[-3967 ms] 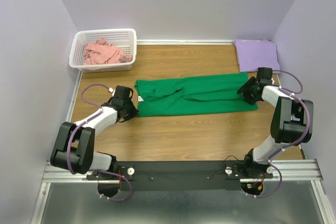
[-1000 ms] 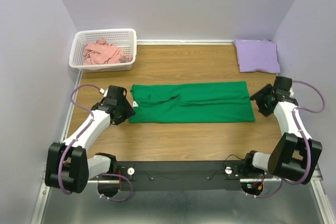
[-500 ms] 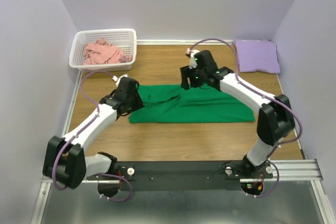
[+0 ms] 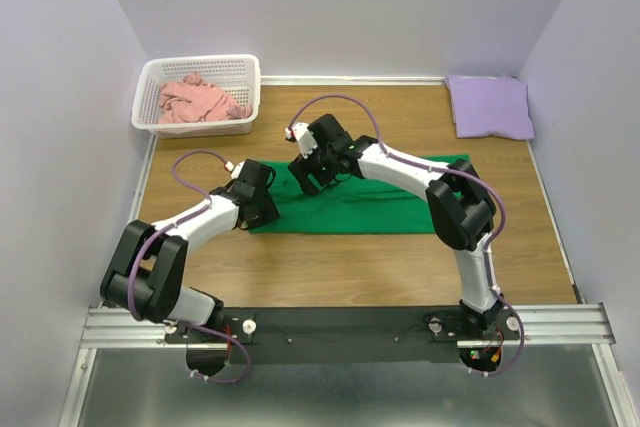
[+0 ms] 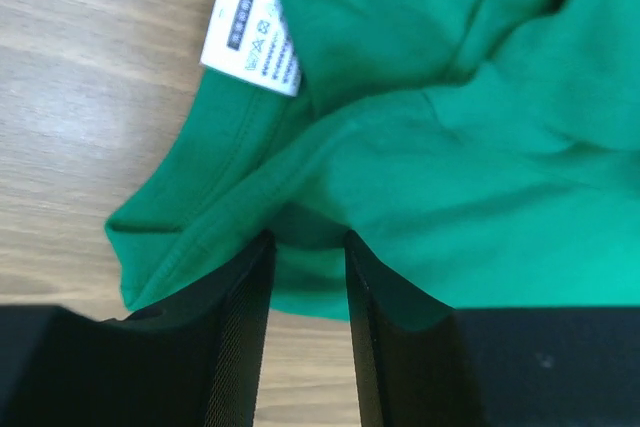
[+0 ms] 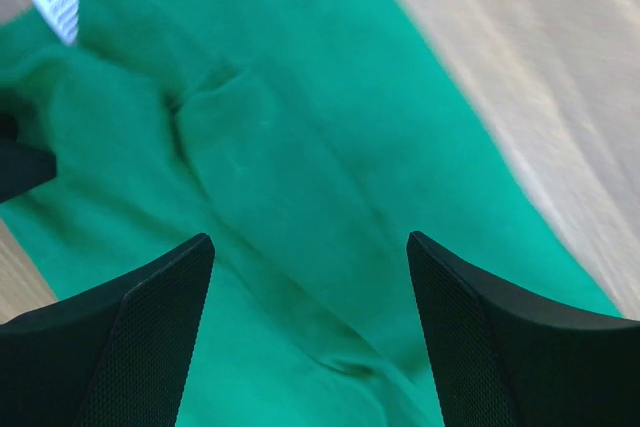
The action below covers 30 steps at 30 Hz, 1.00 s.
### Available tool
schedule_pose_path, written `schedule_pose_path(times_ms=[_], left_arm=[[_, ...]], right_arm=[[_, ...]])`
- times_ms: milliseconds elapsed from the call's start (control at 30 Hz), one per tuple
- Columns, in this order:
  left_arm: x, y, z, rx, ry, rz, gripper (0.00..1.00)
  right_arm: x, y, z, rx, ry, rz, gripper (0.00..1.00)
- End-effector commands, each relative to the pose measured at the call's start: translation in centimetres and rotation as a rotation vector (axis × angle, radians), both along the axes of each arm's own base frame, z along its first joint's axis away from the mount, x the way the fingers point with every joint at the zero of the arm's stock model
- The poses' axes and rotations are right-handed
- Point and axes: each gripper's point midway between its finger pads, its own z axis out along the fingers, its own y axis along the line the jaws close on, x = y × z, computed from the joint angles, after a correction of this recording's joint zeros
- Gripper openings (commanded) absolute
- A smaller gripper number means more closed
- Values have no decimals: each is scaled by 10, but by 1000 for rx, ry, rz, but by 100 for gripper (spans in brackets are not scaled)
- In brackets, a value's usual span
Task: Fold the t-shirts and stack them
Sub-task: Fold the tshirt
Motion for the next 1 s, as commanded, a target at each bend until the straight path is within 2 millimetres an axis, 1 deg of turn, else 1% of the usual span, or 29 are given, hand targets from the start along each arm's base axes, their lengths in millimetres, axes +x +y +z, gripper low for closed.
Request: schedule_pose_path(times_ms=[0, 100, 233, 300, 333, 367, 500, 533, 567, 633, 733, 767, 833, 867, 933, 967], left_arm=[[-12, 9, -27, 41, 73, 32, 43], [-16, 13, -28, 55, 88, 36, 43], [-17, 12, -24, 40, 80, 39, 43], [-17, 12, -22, 39, 79, 41, 43], [-17, 12, -22, 40, 77, 37, 43], [-18, 12, -21, 43, 81, 37, 43], [-17, 13, -15, 42, 68, 36, 43], [-16, 13, -14, 41, 65, 38, 43], [-18, 13, -13, 44, 69, 37, 43], [-18, 14, -11, 42, 65, 37, 43], [-20, 15, -9, 44, 63, 35, 43], [-21, 15, -9, 45, 66, 35, 43], [-23, 16, -9, 45, 66, 35, 43], [-24, 16, -7, 44, 61, 37, 43], [-25, 17, -7, 44, 61, 37, 43], [-26, 17, -7, 43, 61, 36, 43]], right_arm=[[-1, 15, -12, -38, -30, 88, 86], [-3, 17, -20, -63, -37, 112, 87], [-6, 15, -28, -98, -47, 129, 87], [0, 11, -30, -128, -70, 105, 87], [1, 10, -35, -145, -74, 101, 87], [7, 5, -37, -173, -95, 77, 87], [25, -3, -42, -237, -150, 19, 86], [31, -1, -38, -235, -170, 9, 86], [35, -1, -42, -241, -172, -6, 86], [48, 0, -34, -234, -201, -44, 85], [68, -8, -31, -227, -217, -119, 85], [80, -14, -25, -220, -229, -159, 84], [92, -21, -28, -224, -232, -202, 84], [101, -30, -30, -223, -230, -246, 84], [112, -36, -27, -203, -225, -289, 84], [122, -47, -26, -178, -206, -337, 84]])
